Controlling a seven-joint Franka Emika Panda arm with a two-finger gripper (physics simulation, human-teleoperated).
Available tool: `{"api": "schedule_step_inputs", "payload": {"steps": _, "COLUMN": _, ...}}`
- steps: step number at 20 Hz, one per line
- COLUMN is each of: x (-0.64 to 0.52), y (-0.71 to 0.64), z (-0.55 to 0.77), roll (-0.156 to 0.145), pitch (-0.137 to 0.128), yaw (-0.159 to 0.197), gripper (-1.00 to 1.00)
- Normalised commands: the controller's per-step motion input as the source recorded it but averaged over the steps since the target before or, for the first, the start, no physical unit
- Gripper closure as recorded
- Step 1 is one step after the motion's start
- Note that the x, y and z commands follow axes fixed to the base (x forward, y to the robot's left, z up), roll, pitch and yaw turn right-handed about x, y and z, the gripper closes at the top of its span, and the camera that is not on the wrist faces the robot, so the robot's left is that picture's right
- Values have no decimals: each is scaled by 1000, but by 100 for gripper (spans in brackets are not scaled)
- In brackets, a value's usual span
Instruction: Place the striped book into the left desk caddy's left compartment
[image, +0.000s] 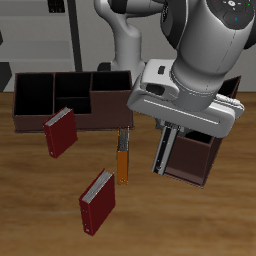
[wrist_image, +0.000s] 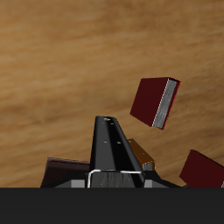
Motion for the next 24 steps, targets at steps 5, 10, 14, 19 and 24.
{"api": "schedule_step_inputs", "payload": {"steps": 5, "x": -516, "y": -255, "z": 393, "roll": -21, "pitch": -26, "yaw": 3, "gripper": 100}}
{"api": "schedule_step_inputs", "payload": {"steps": 10, "x": -510, "y": -67, "z": 236, "roll": 5, "pitch": 3, "yaw": 18, "gripper": 100}}
{"api": "schedule_step_inputs", "payload": {"steps": 14, "x": -595, "y": 67, "z": 130, "roll": 29, "pitch": -2, "yaw": 15, "gripper": 100}}
{"api": "schedule_step_inputs", "payload": {"steps": 19, "x": -560, "y": 127, "z": 117, "roll": 41, "pitch": -12, "yaw": 12, "gripper": 100}}
{"api": "schedule_step_inputs", "payload": {"steps": 24, "x": -648, "y": 144, "z": 214, "roll": 23, "pitch": -69, "yaw": 2, "gripper": 100}}
